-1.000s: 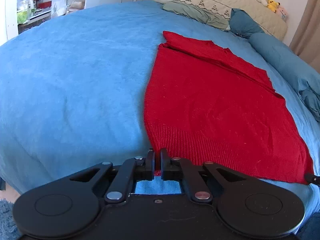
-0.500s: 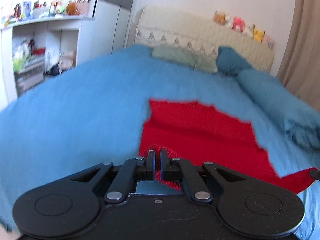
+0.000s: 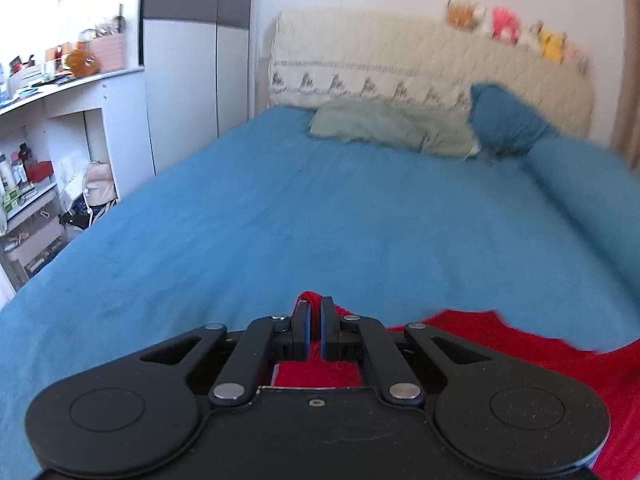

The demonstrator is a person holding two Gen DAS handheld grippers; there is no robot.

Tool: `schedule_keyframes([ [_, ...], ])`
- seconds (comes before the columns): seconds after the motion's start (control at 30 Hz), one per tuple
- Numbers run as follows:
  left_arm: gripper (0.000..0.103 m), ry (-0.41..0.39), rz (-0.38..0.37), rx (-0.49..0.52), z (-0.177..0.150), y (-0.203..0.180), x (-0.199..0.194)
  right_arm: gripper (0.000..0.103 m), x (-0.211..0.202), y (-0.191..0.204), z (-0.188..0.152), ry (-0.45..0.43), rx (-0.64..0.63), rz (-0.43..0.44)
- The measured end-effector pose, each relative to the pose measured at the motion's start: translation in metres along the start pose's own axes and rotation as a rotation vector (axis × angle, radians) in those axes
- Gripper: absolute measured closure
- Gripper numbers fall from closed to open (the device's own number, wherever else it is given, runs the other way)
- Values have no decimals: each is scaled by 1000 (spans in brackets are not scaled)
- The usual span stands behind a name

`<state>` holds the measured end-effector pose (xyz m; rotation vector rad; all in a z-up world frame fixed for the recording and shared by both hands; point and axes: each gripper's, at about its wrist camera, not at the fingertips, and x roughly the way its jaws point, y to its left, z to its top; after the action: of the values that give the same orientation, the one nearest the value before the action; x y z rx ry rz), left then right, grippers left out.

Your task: Fold small clothes

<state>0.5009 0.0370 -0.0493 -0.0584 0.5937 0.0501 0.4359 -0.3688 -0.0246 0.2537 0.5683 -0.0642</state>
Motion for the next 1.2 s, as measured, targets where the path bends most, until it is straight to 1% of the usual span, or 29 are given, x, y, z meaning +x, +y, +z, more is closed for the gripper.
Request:
schedule_keyframes([
  [0.07, 99, 24, 39, -3, -5, -7, 45, 80, 49, -6, -3, 36, 0, -14],
  [0.13, 99, 52, 60, -15, -16, -7, 78, 80, 93, -10, -10, 90, 11, -38],
  [0.17, 99, 68, 71, -21, -23, -6, 93, 80, 109, -11, -15, 104, 9, -51],
  [0.23, 99, 99, 87, -36, -37, -4, 116, 80, 130, -12, -23, 115, -2, -59],
  [0.3, 98, 108, 85, -52, -45, 0, 131, 80, 142, -12, -31, 112, -18, -63],
  [0.33, 97, 107, 80, -59, -48, 2, 134, 79, 144, -12, -33, 108, -18, -64],
  [0.37, 90, 105, 78, -68, -49, 4, 136, 77, 147, -12, -33, 102, -18, -64],
  [0.4, 87, 99, 77, -79, -49, 6, 135, 74, 146, -13, -33, 88, -15, -68],
  [0.43, 71, 96, 72, -91, -48, 9, 132, 54, 144, -13, -33, 74, -20, -77],
  [0.47, 52, 86, 70, -96, -47, 11, 127, 19, 140, -12, -32, 60, -36, -96],
  [0.5, 46, 75, 74, -93, -43, 7, 121, 5, 133, -11, -32, 33, -49, -122],
  [0.53, 38, 61, 81, -82, -41, 6, 111, 0, 121, -10, -33, -8, -65, -133],
  [0.57, 32, 38, 83, -60, -39, 6, 97, 0, 107, -9, -34, -41, -92, -105],
  [0.6, 29, 24, 71, -33, -36, 4, 84, 0, 95, -7, -37, -48, -121, -68],
  [0.63, 24, 6, 43, -9, -37, 2, 69, 0, 82, -4, -42, -46, -158, -41],
  [0.67, 9, 1, -4, 13, -40, 0, 56, 0, 73, -1, -48, -45, -188, -25],
  [0.7, 0, 8, -56, 30, -45, -3, 48, 0, 64, 3, -56, -40, -218, -12],
  [0.73, 0, 20, -113, 46, -54, -7, 41, 0, 56, 7, -66, -27, -249, -2],
  [0.77, 0, 59, -165, 71, -63, -12, 37, 0, 52, 12, -78, 6, -278, 6],
  [0.8, 0, 99, -195, 91, -75, -17, 36, 0, 51, 15, -89, 44, -296, 18],
  [0.83, 0, 119, -202, 114, -88, -22, 34, 0, 51, 17, -102, 80, -307, 38],
  [0.9, 0, 136, -194, 144, -107, -29, 31, 0, 53, 19, -119, 119, -314, 56],
  [0.97, 0, 174, -191, 135, -121, -29, 34, 0, 58, 18, -135, 152, -303, 41],
  [1.03, 0, 233, -194, 110, -134, -23, 41, 0, 63, 11, -147, 191, -280, 28],
  [1.07, 0, 257, -197, 99, -138, -21, 44, 0, 62, 5, -152, 195, -260, 21],
  [1.13, 0, 240, -212, 102, -141, -16, 39, 0, 61, -10, -154, 187, -216, 27],
  [1.17, 0, 248, -212, 103, -140, -17, 39, 0, 63, -17, -153, 195, -194, 10],
  [1.2, 0, 254, -213, 110, -139, -17, 42, 0, 66, -20, -152, 206, -172, 20],
])
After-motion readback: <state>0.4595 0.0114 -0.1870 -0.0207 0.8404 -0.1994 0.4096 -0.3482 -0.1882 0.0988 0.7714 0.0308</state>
